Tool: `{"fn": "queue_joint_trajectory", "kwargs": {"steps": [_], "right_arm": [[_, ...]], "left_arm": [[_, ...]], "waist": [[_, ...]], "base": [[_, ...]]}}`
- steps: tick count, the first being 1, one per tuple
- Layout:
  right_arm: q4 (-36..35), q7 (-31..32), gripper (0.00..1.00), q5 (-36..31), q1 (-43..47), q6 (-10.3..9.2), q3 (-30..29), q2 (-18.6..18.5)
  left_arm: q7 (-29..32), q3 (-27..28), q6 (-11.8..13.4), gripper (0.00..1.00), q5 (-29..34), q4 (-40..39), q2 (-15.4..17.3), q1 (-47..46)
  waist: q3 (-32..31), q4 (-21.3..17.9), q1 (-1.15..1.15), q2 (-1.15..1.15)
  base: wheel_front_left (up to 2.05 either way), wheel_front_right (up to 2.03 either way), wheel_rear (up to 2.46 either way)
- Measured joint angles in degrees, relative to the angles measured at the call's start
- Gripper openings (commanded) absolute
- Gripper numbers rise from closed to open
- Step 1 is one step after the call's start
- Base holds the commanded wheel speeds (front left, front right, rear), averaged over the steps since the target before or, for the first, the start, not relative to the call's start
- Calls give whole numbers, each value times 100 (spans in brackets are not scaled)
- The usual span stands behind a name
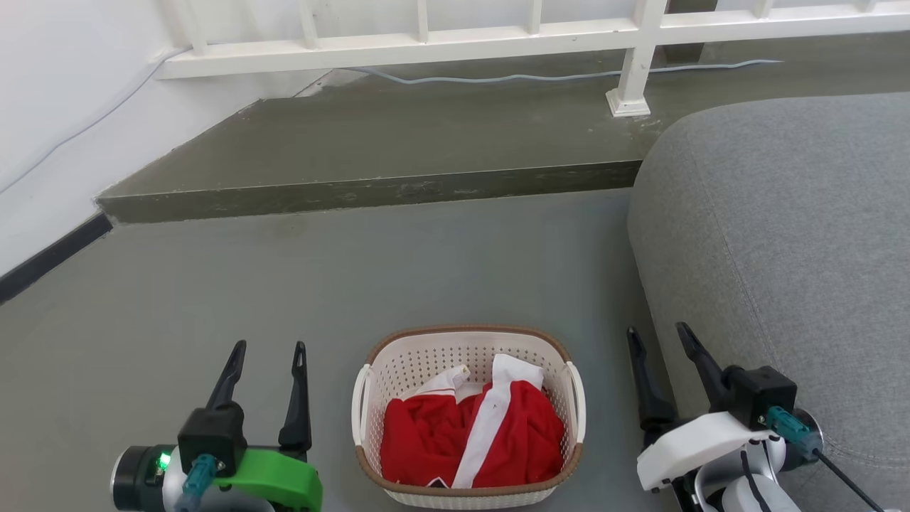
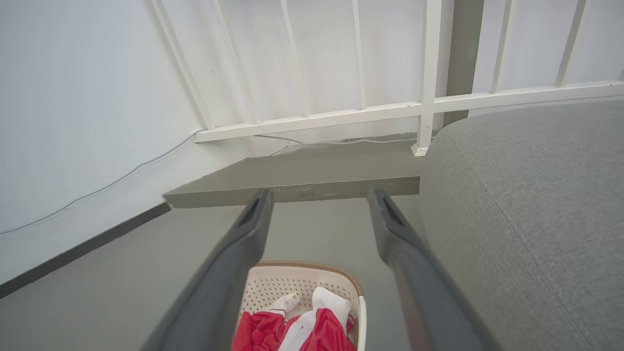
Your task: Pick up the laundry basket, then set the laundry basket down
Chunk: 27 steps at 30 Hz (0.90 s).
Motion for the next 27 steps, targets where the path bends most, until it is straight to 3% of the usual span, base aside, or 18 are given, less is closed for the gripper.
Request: {"fn": "queue_joint_trajectory", "kwargs": {"steps": [6,27], "right_arm": [[-58,-116,100,-348,8,-55,23,-1],[-80,-116,100,-350,32,-52,-40,0]], "left_arm": [[-116,-2,33,100,289,-31,-1,80],[-116,105,33,100,253,-4,-10,113]], "waist": [[6,-3,0,0],[25,-8,0,0]], "base": [[0,0,0],[0,0,0]]}}
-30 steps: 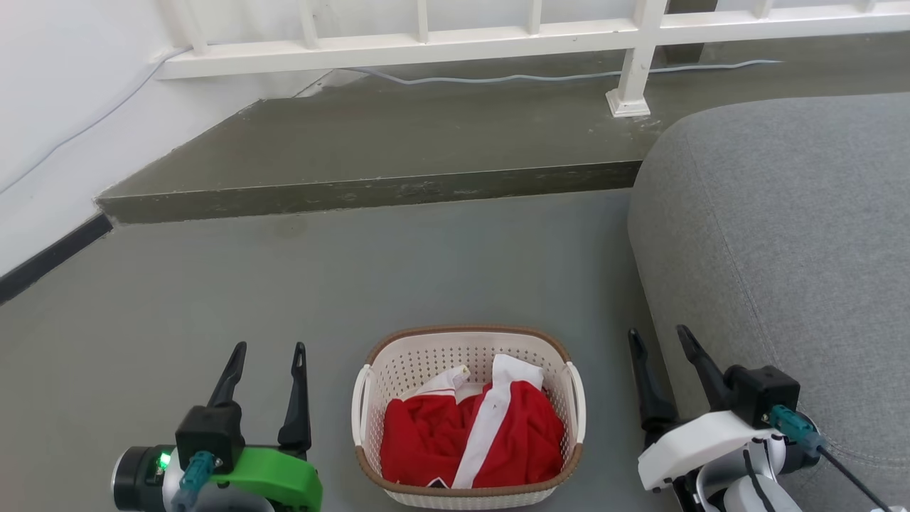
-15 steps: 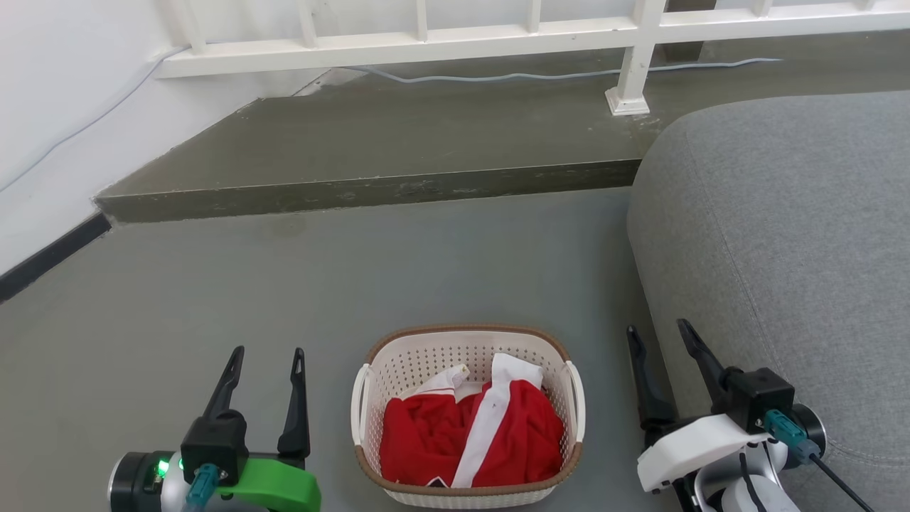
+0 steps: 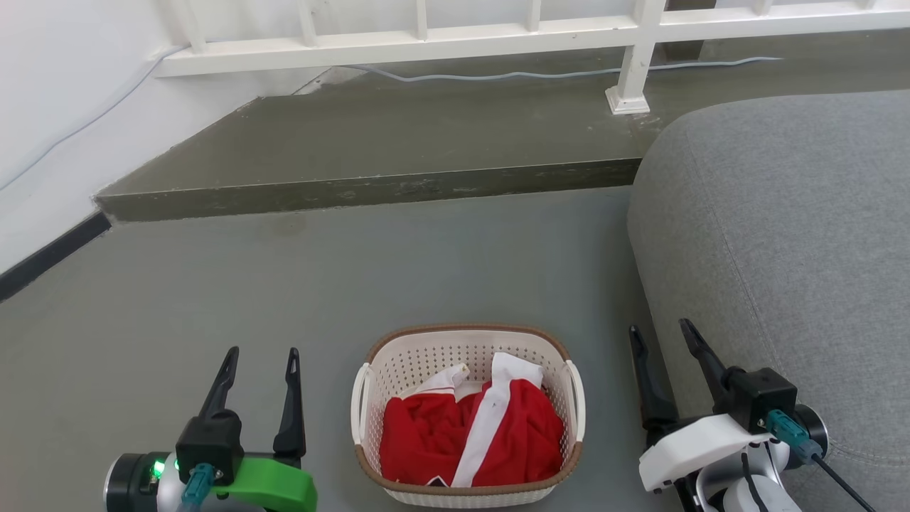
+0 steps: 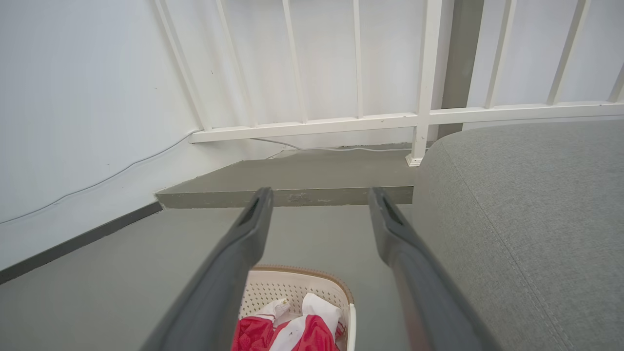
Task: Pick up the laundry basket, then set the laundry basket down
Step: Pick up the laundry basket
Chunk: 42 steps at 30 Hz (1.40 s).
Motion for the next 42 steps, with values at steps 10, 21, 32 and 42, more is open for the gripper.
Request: {"fn": "queue_joint_trajectory", "kwargs": {"steps": [10,21,32,42], "right_arm": [[-1,0,100,0,6,4,-15,1],[-41,0,100,3,84,5,-56,3],[-58,0,100,36,-159,57,-225,7],[301,-1,100,254,-637,73,-354,5]], "left_arm": [[0,33,-15,100,0,15,-8,0],[0,63,-62,100,10,11,-21,0],[0,75,-164,100,8,44,-23,-133],[0,71,-265,100,-19,371,-48,-632]], "waist": [[12,0,0,0],[138,0,0,0],[699,-14,0,0],[1317,-33,0,0]], "base": [[0,0,0],[0,0,0],[0,0,0],[0,0,0]]}}
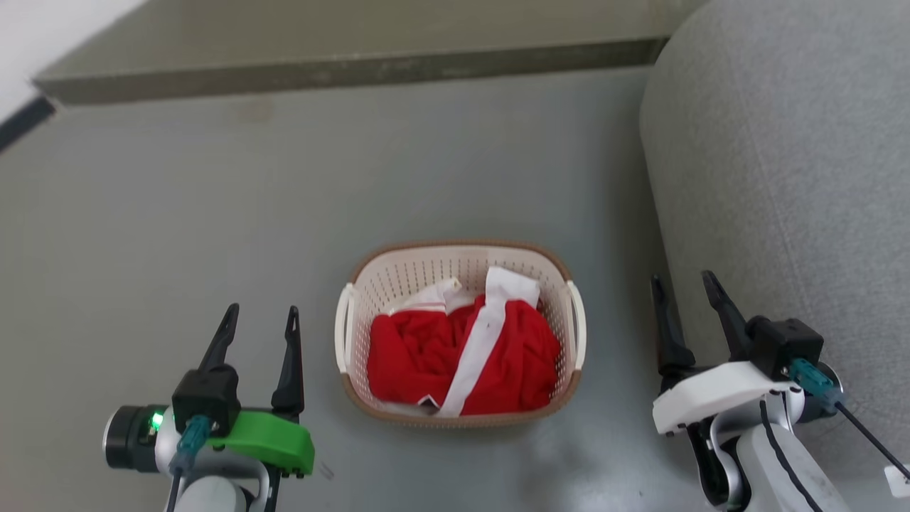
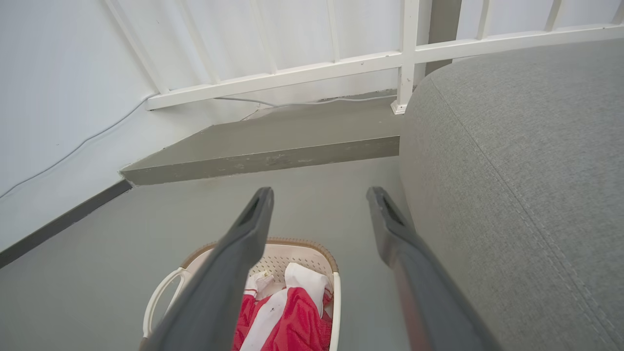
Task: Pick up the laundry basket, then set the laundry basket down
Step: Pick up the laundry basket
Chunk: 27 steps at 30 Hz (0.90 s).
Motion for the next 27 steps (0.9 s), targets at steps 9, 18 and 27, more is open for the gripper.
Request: {"fn": "queue_joint_trajectory", "kwargs": {"steps": [9,18,27], "right_arm": [[521,-7,100,73,-477,33,-5,-1],[928,-7,100,130,-1146,36,-29,-5],[1340,-7,100,250,-1772,45,-33,-25]], "left_arm": [[10,-36,-105,100,-43,527,-30,-532],[78,-73,-183,100,-43,996,-80,-1246],[134,-34,-208,100,-43,1456,-97,-1828]], "waist": [[650,-24,0,0],[1310,-41,0,0],[1972,-39,1,0]], "base": [[0,0,0],[0,0,0],[0,0,0]]}}
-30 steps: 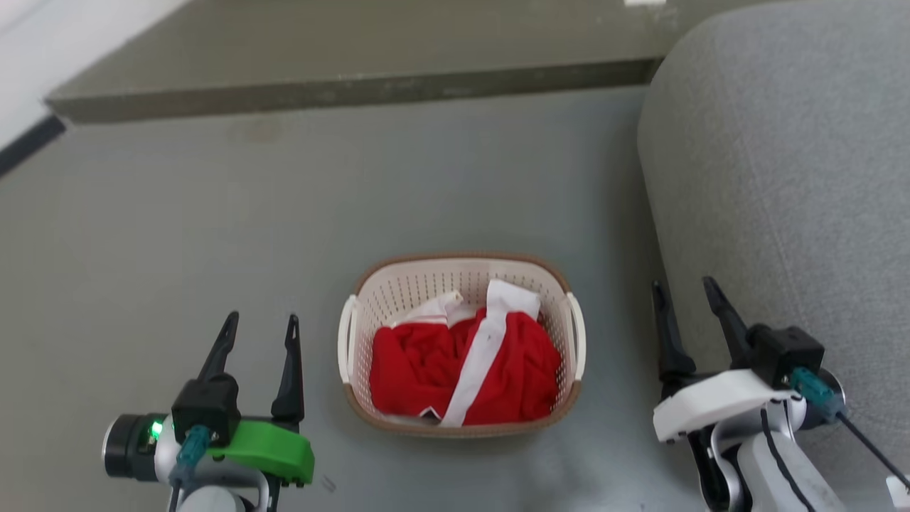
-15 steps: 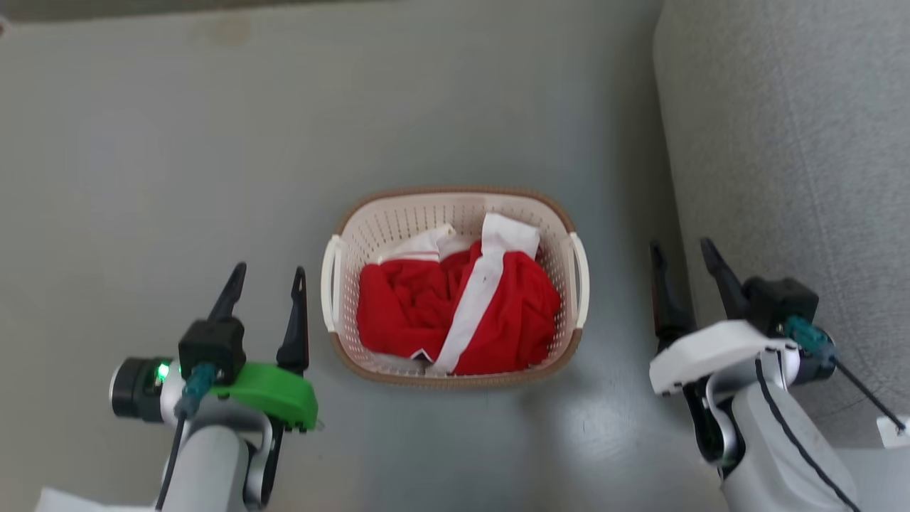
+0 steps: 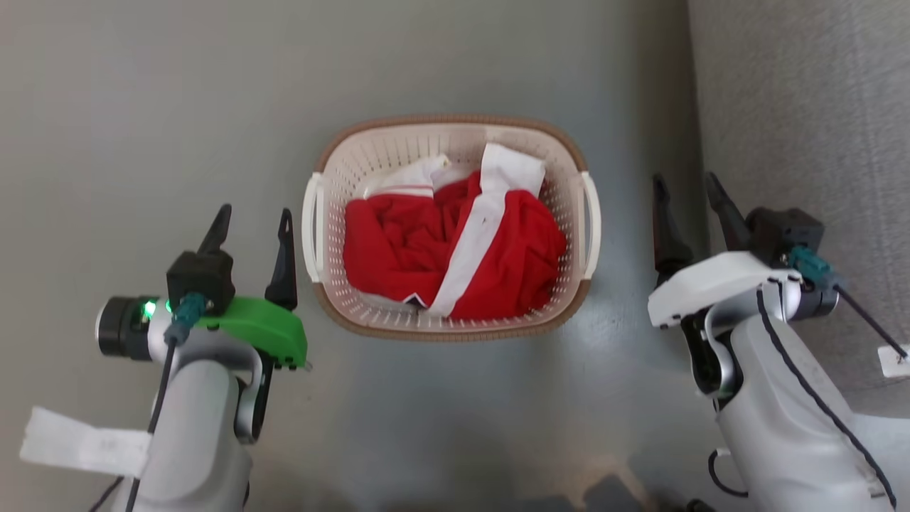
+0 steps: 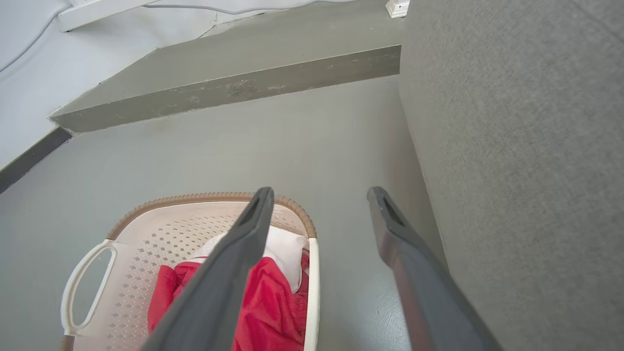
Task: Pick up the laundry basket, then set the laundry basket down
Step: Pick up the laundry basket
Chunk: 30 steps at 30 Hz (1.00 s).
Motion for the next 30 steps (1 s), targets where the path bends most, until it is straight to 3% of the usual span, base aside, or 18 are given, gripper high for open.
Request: {"fn": "queue_joint_trajectory", "kwargs": {"steps": [30], "right_arm": [[1273,0,100,299,-1680,36,307,-70]], "left_arm": [[92,-202,-151,100,0,1359,-110,-1778]], "waist": [[2041,112,0,0]], "base": [[0,0,0]]}}
